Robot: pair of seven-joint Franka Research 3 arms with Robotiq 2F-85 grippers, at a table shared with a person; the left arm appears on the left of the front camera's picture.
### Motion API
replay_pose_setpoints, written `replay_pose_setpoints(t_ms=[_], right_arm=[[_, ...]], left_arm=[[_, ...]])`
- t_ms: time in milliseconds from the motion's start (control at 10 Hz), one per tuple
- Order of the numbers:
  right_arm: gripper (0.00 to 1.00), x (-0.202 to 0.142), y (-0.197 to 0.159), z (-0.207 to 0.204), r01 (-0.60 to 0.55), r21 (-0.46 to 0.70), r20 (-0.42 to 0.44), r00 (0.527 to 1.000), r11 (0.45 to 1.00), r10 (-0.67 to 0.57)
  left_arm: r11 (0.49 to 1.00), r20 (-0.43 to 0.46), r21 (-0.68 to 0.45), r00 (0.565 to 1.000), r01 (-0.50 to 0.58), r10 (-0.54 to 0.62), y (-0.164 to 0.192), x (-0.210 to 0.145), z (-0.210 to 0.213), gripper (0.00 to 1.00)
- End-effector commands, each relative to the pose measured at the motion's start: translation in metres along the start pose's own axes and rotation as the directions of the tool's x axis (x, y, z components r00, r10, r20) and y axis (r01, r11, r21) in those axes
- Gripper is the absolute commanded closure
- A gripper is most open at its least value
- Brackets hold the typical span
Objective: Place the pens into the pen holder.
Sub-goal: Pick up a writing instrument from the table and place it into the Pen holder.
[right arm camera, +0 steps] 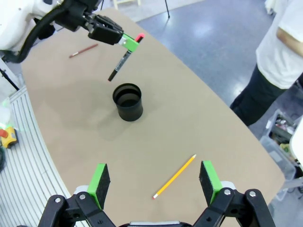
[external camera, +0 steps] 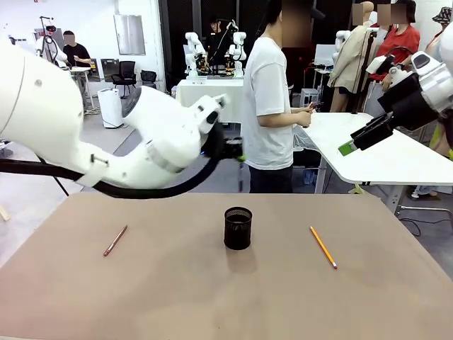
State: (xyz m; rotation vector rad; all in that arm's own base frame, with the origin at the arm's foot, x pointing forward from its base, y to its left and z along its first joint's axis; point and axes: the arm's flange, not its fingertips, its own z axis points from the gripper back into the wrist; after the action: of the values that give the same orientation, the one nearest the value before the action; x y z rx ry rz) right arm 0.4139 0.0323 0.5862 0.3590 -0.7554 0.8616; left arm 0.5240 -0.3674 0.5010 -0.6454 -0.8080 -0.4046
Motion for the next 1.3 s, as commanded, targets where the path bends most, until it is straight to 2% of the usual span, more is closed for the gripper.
replay_pose_setpoints(t_ms=[0, 100, 200, 500, 600, 700, 800, 1000, 1200], right_arm=[[0.0, 0.001, 0.001, 0.0, 0.017, 0.012, 0.013, 1.0, 1.0, -0.018], [0.0, 0.001, 0.001, 0.0, 0.017, 0.012, 0.013, 1.0, 1.0, -0.018], [0.0, 0.001, 0.001, 0.0, 0.017, 0.012, 0.013, 1.0, 1.0, -0.018], [0.0, 0.001, 0.001, 0.0, 0.017, 0.012, 0.013, 1.0, 1.0, -0.018], [0.0, 0.001, 0.001, 0.0, 0.017, 0.012, 0.013, 1.0, 1.0, -0.018], [0.0, 0.001, 0.001, 0.0, 0.017, 0.012, 0.013, 1.0, 1.0, -0.018], [0.0, 0.001, 0.001, 0.0, 0.017, 0.012, 0.013, 1.0, 1.0, -0.018], [0.0, 0.001, 0.001, 0.0, 0.017, 0.012, 0.013, 1.0, 1.0, -0.018], [0.0, 0.001, 0.001, 0.0, 0.017, 0.012, 0.013, 1.0, 1.0, -0.018]], left_arm=[[0.911, 0.15, -0.347, 0.972, 0.223, -0.18, 0.08, -0.062, 0.029, 1.0], [0.91, 0.169, -0.323, 0.962, 0.258, -0.213, 0.085, -0.063, 0.019, 1.0], [0.991, 0.053, -0.092, 0.994, 0.095, -0.091, -0.02, 0.022, -0.003, 1.0], [0.991, 0.053, -0.092, 0.994, 0.095, -0.091, -0.02, 0.022, -0.003, 1.0], [0.982, 0.086, -0.134, 0.989, 0.131, -0.12, -0.011, 0.022, -0.008, 1.0], [0.978, 0.038, -0.136, 0.988, 0.156, -0.152, 0.0, 0.012, -0.012, 1.0], [0.966, 0.069, -0.126, 0.973, 0.226, -0.219, 0.008, 0.006, -0.014, 1.0], [0.923, 0.101, -0.2, 0.944, 0.329, -0.315, 0.025, -0.002, -0.009, 1.0], [0.899, 0.12, -0.237, 0.929, 0.369, -0.35, 0.041, -0.006, -0.004, 1.0]])
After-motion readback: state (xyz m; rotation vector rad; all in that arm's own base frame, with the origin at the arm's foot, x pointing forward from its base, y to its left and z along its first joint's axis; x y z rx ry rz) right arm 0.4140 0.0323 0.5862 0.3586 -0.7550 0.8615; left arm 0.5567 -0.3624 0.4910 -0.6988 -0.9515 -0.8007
